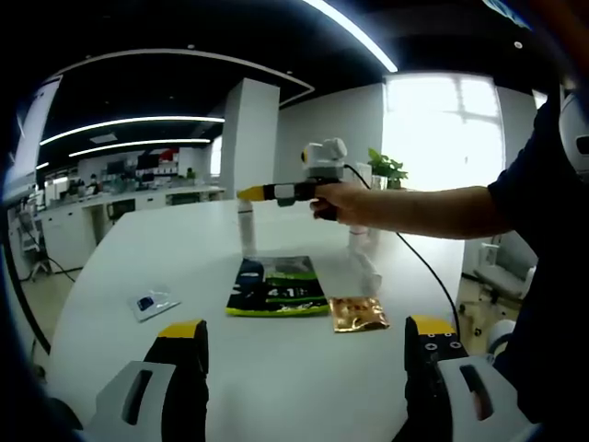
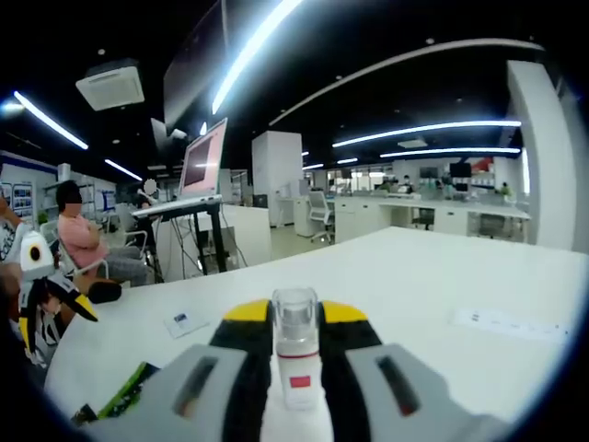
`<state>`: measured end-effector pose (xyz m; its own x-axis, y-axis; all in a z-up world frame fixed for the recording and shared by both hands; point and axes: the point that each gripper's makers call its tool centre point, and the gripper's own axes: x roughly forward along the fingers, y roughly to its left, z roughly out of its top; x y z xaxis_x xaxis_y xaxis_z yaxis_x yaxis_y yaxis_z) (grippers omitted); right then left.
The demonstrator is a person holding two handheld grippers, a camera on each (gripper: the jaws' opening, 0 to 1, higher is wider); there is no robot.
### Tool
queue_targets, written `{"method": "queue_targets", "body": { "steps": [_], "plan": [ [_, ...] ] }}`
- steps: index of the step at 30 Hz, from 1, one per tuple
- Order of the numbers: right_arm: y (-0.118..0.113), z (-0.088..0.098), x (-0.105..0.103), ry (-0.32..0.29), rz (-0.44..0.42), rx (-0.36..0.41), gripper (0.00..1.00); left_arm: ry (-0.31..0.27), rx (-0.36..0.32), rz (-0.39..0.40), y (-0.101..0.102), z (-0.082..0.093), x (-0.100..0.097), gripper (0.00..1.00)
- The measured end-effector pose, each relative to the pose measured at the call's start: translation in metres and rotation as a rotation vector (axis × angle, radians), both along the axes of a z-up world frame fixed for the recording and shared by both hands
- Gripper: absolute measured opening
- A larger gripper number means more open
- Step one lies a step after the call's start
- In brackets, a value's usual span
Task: Arrange the skincare products in the storage area until every visible bottle or jar stands upright without overlapping.
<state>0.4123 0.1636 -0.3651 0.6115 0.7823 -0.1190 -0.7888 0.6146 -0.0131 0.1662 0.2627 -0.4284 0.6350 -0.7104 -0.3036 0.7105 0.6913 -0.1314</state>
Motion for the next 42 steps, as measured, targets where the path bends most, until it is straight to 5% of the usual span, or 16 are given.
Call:
{"method": "queue_targets", "body": {
  "steps": [6, 31, 42],
  "plan": [
    [0.003, 0.0, -0.005, -0.059, 0.021, -0.058, 0.18, 0.001, 0.006, 0.002, 0.002, 0.001, 0.002, 0.89],
    [0.003, -0.01, -0.003, -0.01, 0.01, -0.067, 0.2, 0.004, 0.02, 0.002, 0.002, 0.003, 0.0, 0.87],
    [0.003, -0.029, -0.001, 0.029, -0.017, -0.085, 0.23, 0.025, 0.022, -0.002, 0.001, -0.003, -0.001, 0.87]
  ]
}}
